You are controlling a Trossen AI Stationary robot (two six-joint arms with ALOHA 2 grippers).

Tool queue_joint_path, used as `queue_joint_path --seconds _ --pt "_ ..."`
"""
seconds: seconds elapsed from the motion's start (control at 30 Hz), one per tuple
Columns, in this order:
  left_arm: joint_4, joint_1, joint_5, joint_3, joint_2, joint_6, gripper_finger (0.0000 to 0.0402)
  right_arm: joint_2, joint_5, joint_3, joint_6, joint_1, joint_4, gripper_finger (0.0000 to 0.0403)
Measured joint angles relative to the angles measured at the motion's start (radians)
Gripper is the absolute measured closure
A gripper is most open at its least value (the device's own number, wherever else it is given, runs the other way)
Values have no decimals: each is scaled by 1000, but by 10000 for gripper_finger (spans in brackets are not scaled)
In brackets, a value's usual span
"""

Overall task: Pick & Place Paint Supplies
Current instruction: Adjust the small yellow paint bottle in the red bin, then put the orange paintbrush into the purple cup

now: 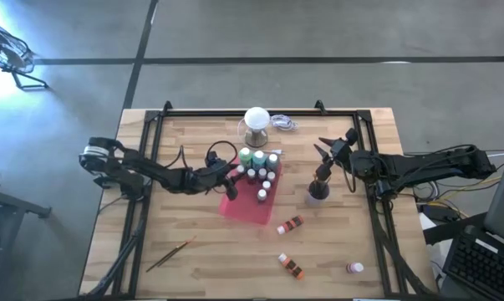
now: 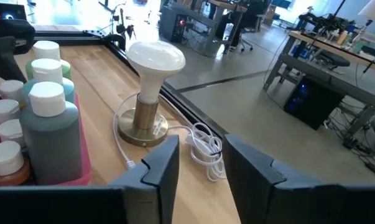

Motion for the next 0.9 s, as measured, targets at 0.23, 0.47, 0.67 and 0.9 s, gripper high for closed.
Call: queue_joint_path --seconds 0.23,0.47,0.67,0.9 --pt "-1 2 -11 0 -22 -7 173 0 0 0 0 0 0 305" --pt "-47 1 38 0 -158 58 153 0 0 0 0 0 0 323" --pt "-165 0 202 0 -346 76 154 0 0 0 -4 0 11 334" --pt "-345 -40 272 3 -542 27 161 0 -1 9 -87 0 83 339"
